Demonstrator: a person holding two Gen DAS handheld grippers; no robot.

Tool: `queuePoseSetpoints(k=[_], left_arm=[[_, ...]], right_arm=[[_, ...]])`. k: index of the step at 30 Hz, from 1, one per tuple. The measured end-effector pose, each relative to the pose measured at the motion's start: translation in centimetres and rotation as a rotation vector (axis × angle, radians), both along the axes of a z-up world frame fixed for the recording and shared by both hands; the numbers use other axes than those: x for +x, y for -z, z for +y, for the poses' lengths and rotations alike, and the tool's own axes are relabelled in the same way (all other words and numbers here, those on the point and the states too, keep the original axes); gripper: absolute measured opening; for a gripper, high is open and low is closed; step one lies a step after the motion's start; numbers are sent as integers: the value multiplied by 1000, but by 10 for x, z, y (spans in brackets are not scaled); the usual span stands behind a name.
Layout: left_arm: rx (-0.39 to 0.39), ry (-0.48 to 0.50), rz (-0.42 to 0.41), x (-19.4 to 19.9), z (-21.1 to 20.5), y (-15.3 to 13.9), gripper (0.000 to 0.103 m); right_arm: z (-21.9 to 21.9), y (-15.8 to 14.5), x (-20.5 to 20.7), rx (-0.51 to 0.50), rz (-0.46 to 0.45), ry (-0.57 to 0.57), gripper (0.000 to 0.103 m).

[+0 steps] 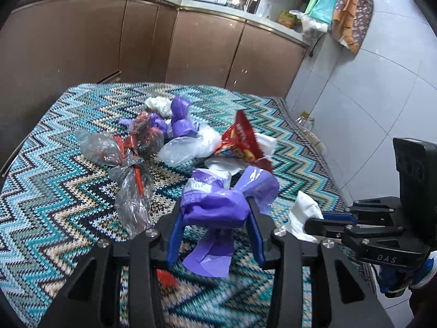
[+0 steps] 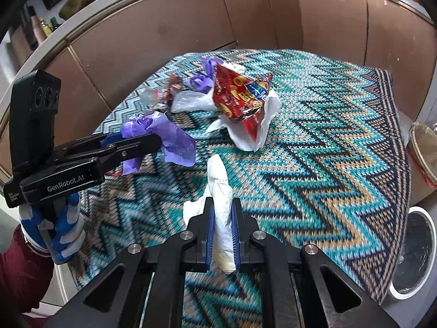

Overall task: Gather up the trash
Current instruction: 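Grasp the purple glove with the left tool while the right tool grasps the white tissue, then carry the glove and tissue to the black-lined bin and release both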

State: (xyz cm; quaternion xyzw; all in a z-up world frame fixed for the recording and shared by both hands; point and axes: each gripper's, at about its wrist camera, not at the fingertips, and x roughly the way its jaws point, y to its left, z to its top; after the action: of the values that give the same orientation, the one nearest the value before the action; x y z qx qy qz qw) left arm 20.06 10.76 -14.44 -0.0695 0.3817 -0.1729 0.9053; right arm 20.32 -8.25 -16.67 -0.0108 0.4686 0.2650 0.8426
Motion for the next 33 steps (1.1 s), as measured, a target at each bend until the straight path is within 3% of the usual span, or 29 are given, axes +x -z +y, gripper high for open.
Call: queuePoseSetpoints(k=[16,26,33], left_arm=[[21,81,-205,-88,-31,-71,39],[42,137,-246,-108,-72,-95,39],[84,241,-246,-99,-137,-105,39]], right_arm=[[-49,-61,-89,61,-148,82,11],[-90,-91,-131,104,-247,148,11],[-151,-103,-144,122,-295,280,11]])
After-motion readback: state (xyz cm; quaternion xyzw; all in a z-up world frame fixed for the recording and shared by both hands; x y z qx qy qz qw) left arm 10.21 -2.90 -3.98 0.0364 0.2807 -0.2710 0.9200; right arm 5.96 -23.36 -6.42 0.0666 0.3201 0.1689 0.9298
